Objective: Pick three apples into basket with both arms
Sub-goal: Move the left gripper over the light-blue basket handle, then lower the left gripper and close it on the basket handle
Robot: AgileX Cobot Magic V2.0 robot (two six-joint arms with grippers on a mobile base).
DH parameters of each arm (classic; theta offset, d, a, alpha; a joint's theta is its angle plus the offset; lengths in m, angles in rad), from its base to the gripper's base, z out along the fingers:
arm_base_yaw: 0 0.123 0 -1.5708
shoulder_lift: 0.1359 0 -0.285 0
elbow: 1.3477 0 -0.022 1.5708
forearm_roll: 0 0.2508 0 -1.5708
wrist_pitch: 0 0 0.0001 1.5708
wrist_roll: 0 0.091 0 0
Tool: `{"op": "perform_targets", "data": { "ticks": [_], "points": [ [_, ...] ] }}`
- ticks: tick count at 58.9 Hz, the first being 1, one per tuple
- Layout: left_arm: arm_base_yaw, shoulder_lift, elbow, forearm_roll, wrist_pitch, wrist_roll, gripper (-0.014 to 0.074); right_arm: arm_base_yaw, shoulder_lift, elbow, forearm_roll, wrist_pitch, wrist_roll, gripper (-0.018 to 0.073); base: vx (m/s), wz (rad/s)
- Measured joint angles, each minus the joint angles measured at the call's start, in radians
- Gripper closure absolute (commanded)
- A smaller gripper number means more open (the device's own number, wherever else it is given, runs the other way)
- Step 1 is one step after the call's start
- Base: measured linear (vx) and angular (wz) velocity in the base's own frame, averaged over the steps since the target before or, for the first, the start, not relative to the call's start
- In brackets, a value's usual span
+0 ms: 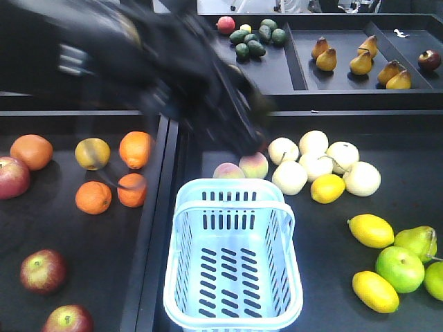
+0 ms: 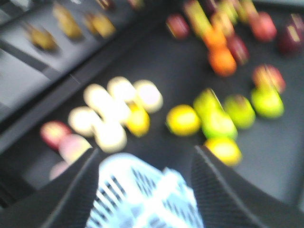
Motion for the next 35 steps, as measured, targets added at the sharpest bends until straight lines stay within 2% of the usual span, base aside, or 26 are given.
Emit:
{"op": "perform_targets", "data": {
  "ticks": [4,11,19,29,35],
  "points": [
    [0.000,0.063,-0.021,-0.039,0.077,0.064,0.0134,0.000,0.000,0.000,0.000,0.000,0.000,0.0564,0.00,0.00],
    [0.000,0.147,-0.029,-0.039,0.158,0.140,0.0134,0.000,0.000,0.000,0.000,0.000,0.000,0.0564,0.00,0.00],
    [0.000,0.205,-0.029,0.016,0.174,0.172,0.0135,0.000,0.000,0.000,0.000,0.000,0.000,0.0564,0.00,0.00],
    [0.000,0.232,-0.030,0.121,0.176,0.176,0.0135,0.000,0.000,0.000,0.000,0.000,0.000,0.0564,0.00,0.00],
    [0.000,0.249,-0.030,0.143,0.178,0.176,0.0135,0.000,0.000,0.000,0.000,0.000,0.000,0.0564,0.00,0.00]
  ]
}}
